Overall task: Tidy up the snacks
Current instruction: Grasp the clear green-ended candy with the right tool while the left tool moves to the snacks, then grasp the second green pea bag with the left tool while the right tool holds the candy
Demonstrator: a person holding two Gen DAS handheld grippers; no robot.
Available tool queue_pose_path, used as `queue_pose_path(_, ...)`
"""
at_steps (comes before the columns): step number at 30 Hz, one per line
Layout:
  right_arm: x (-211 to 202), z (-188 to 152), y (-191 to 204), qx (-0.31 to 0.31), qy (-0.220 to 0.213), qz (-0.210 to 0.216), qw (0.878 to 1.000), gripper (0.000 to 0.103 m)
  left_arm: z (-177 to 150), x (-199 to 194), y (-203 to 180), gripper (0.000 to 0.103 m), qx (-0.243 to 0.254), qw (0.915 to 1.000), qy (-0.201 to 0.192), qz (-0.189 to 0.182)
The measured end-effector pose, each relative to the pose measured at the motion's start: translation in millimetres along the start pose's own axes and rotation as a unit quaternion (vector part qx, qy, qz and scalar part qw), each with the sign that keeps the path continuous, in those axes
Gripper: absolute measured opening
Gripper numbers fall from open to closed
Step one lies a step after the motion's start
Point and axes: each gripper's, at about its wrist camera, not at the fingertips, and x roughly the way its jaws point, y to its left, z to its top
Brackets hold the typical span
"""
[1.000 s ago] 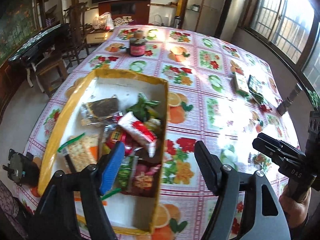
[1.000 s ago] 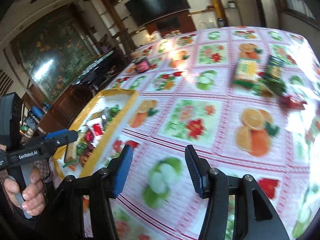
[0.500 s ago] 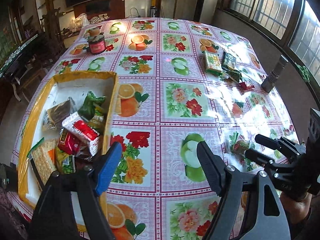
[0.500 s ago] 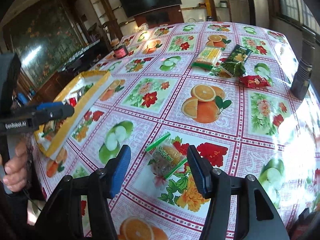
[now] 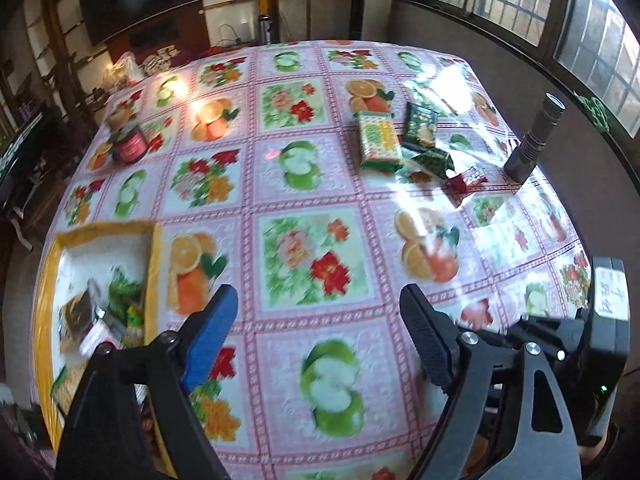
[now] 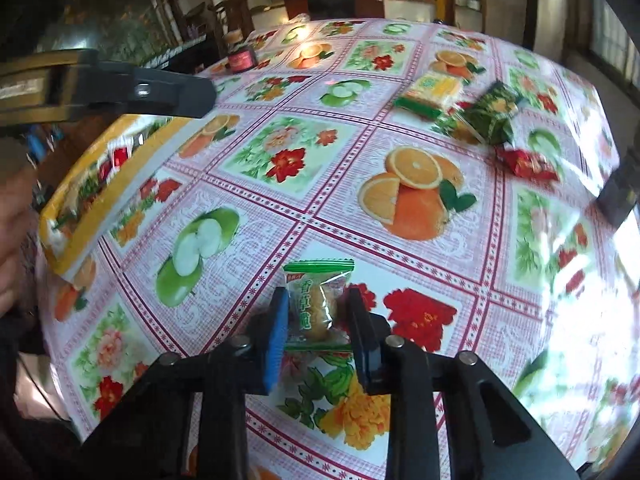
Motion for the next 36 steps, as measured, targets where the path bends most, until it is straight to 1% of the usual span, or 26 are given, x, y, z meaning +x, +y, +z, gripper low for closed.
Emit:
queue_pose_path(2, -7, -5, -12, 0.027, -0.011, -0.006, 1.000, 0.023, 18, 14, -16, 0.084, 0.012, 0.9999, 0.003, -0.007)
queue_pose_path(4, -15, -11, -26, 0.060, -0.024, 0.000, 0.998, 0.023, 36, 28, -35, 0.084, 0.028, 0.9995, 0.004, -0.017)
queue_pose_path(6, -21, -19, -35, 0.082, -0.030, 0.007, 0.996, 0.023, 52, 42, -55, 0.084, 0.048, 0.9987, 0.002, -0.018)
queue_pose_path(8, -26, -22, -41, 0.096, -0.037, 0.014, 0.995, 0.023, 70, 60, -79, 0.084, 0.076, 0.9970, -0.001, -0.013)
queue_pose_path(9, -29, -22, -42, 0.097, -0.039, 0.013, 0.994, 0.023, 77, 70, -88, 0.084, 0.087, 0.9962, -0.001, -0.004)
queue_pose_path(11, -32, -22, -44, 0.101, -0.044, 0.020, 0.994, 0.022, 91, 92, -106, 0.083, 0.106, 0.9943, 0.006, 0.007)
queue_pose_path(13, -35, -22, -45, 0.101, -0.048, 0.024, 0.993, 0.022, 102, 107, -116, 0.066, 0.113, 0.9935, 0.013, 0.011)
queue_pose_path(14, -36, -21, -46, 0.102, -0.050, 0.027, 0.993, 0.022, 108, 116, -121, 0.063, 0.118, 0.9928, 0.020, 0.009)
queue_pose_path(15, -36, -20, -48, 0.104, -0.050, 0.030, 0.993, 0.022, 111, 124, -125, 0.060, 0.124, 0.9919, 0.025, 0.012)
queue_pose_path(16, -36, -19, -49, 0.104, -0.050, 0.028, 0.993, 0.022, 115, 133, -130, 0.060, 0.133, 0.9903, 0.031, 0.023)
queue_pose_path(18, -34, -19, -54, 0.105, -0.045, 0.027, 0.993, 0.023, 118, 145, -134, 0.060, 0.142, 0.9889, 0.038, 0.023)
queue_pose_path(19, -32, -18, -54, 0.104, -0.043, 0.031, 0.993, 0.025, 120, 151, -137, 0.060, 0.148, 0.9876, 0.046, 0.023)
queue_pose_path(20, -31, -18, -54, 0.103, -0.041, 0.030, 0.993, 0.025, 119, 156, -139, 0.060, 0.154, 0.9865, 0.051, 0.022)
queue_pose_path(23, -28, -15, -53, 0.096, -0.042, 0.031, 0.994, 0.025, 116, 159, -146, 0.059, 0.175, 0.9833, 0.040, 0.032)
queue_pose_path(24, -28, -14, -53, 0.095, -0.042, 0.027, 0.994, 0.026, 117, 159, -147, 0.055, 0.177, 0.9831, 0.040, 0.026)
queue_pose_path(25, -29, -13, -54, 0.096, -0.043, 0.026, 0.994, 0.029, 118, 161, -147, 0.043, 0.174, 0.9835, 0.047, 0.014)
queue_pose_path(26, -30, -12, -55, 0.098, -0.046, 0.026, 0.994, 0.031, 120, 165, -146, 0.038, 0.167, 0.9842, 0.060, -0.003)
queue_pose_path(27, -30, -11, -55, 0.099, -0.047, 0.027, 0.994, 0.036, 122, 169, -146, 0.031, 0.162, 0.9846, 0.065, -0.006)
queue_pose_path(28, -31, -10, -54, 0.099, -0.047, 0.026, 0.994, 0.039, 124, 170, -145, 0.031, 0.158, 0.9855, 0.063, -0.007)
queue_pose_path(29, -32, -9, -55, 0.098, -0.048, 0.024, 0.994, 0.039, 126, 171, -144, 0.031, 0.156, 0.9857, 0.062, -0.010)
queue_pose_path(30, -31, -8, -56, 0.098, -0.049, 0.025, 0.994, 0.039, 127, 172, -144, 0.027, 0.155, 0.9857, 0.064, -0.014)
queue_pose_path(31, -31, -7, -57, 0.101, -0.050, 0.029, 0.993, 0.039, 129, 173, -144, 0.018, 0.155, 0.9857, 0.064, -0.020)
queue_pose_path(33, -27, -6, -58, 0.100, -0.046, 0.026, 0.994, 0.039, 131, 176, -141, 0.006, 0.149, 0.9858, 0.068, -0.035)
queue_pose_path(36, -18, -5, -56, 0.091, -0.032, 0.024, 0.995, 0.039, 129, 174, -137, 0.004, 0.143, 0.9864, 0.068, -0.044)
